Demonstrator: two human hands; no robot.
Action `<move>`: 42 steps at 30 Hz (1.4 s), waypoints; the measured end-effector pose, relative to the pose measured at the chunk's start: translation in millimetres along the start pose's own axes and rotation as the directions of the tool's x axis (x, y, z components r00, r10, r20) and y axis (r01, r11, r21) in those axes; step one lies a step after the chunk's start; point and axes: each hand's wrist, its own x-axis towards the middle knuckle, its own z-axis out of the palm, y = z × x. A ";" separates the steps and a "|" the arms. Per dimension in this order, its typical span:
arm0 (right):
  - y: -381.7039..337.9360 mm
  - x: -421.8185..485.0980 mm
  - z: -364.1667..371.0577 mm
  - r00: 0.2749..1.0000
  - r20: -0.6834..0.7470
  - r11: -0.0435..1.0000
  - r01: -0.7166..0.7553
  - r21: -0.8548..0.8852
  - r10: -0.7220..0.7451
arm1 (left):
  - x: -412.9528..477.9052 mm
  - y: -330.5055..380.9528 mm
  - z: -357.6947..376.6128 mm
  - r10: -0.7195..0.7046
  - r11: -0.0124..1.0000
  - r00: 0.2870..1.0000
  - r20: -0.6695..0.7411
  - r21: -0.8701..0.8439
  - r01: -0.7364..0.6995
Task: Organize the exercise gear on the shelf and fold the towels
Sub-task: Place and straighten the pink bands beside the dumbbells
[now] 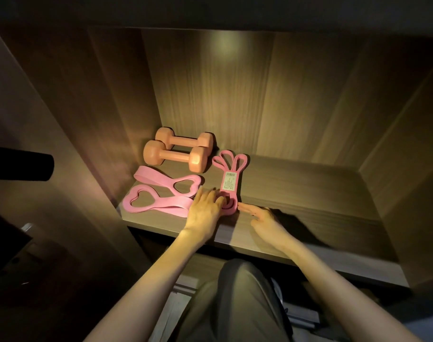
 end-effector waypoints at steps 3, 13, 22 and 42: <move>-10.9 9.8 11.7 0.999 0.051 0.999 0.000 -0.049 0.002 | -6.3 -17.2 -4.1 0.012 0.994 1.000 0.020 0.110 -0.014; -36.1 48.3 16.3 0.994 -0.061 0.994 -0.084 0.062 0.088 | -13.0 -33.7 -4.9 0.016 0.984 0.998 0.054 -0.177 -0.006; -48.2 70.1 26.1 0.999 -0.014 0.999 -0.034 0.012 0.034 | -11.2 -36.5 -1.1 0.031 0.988 0.999 0.012 -0.149 -0.029; -61.0 -54.4 -30.7 0.971 -0.168 0.834 0.053 -0.549 -0.172 | -41.1 -4.0 -51.9 0.019 0.973 0.995 -0.102 -0.225 -0.042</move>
